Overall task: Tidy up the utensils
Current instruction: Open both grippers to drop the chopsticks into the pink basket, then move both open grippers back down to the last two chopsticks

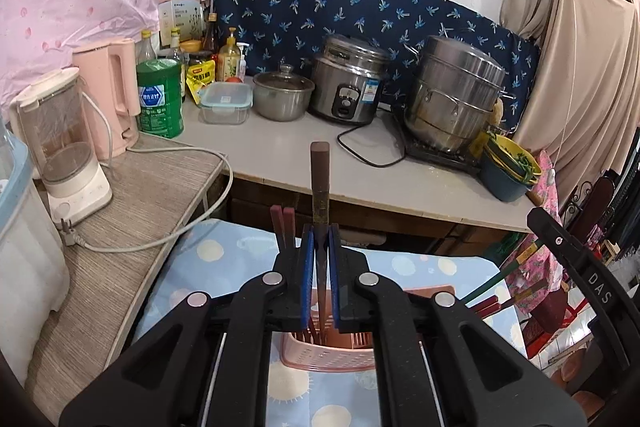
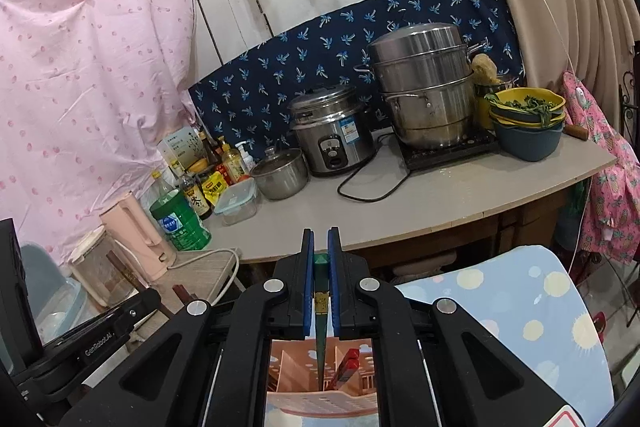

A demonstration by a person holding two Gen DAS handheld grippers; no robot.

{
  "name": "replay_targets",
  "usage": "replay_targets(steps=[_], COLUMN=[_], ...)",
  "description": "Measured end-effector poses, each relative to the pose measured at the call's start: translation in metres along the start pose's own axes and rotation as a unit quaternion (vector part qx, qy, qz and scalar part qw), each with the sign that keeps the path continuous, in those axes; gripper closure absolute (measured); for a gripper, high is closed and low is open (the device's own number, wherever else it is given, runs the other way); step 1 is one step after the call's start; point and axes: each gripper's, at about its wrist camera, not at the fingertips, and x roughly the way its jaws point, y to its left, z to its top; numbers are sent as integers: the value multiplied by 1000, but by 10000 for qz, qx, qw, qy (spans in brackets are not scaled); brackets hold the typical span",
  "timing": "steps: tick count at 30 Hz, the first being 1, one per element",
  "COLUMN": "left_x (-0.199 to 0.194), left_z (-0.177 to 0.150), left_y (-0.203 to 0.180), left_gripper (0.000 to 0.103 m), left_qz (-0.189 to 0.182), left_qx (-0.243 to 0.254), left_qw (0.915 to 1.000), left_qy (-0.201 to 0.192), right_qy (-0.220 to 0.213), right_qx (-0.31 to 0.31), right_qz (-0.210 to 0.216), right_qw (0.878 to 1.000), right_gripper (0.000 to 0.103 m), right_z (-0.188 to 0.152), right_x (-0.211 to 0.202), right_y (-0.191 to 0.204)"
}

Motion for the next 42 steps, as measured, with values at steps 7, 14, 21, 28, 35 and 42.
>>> replay_targets(steps=[7, 14, 21, 28, 35, 42], left_x=[2, -6, -22, -34, -48, -63], left_z=[-11, -16, -24, -32, -47, -69], left_y=[-5, -9, -13, -14, -13, -13], left_gripper=[84, 68, 68, 68, 68, 68], left_qz=[33, 80, 93, 94, 101, 74], left_qx=[64, 98, 177, 210, 219, 265], left_qw=[10000, 9999, 9998, 9997, 9997, 9996], left_qy=[24, 4, -26, -25, 13, 88], right_qy=[108, 86, 83, 111, 221, 383], right_qx=[-18, -186, -266, -246, -241, -178], right_qz=[-14, 6, 28, 26, 74, 130], right_qw=[9999, 9998, 9996, 9996, 9994, 9990], right_gripper=[85, 80, 80, 80, 80, 80], right_z=[-9, -17, -23, -33, -51, -76], right_x=[-2, -18, -36, -52, -69, -91], right_y=[0, 7, 14, 14, 13, 7])
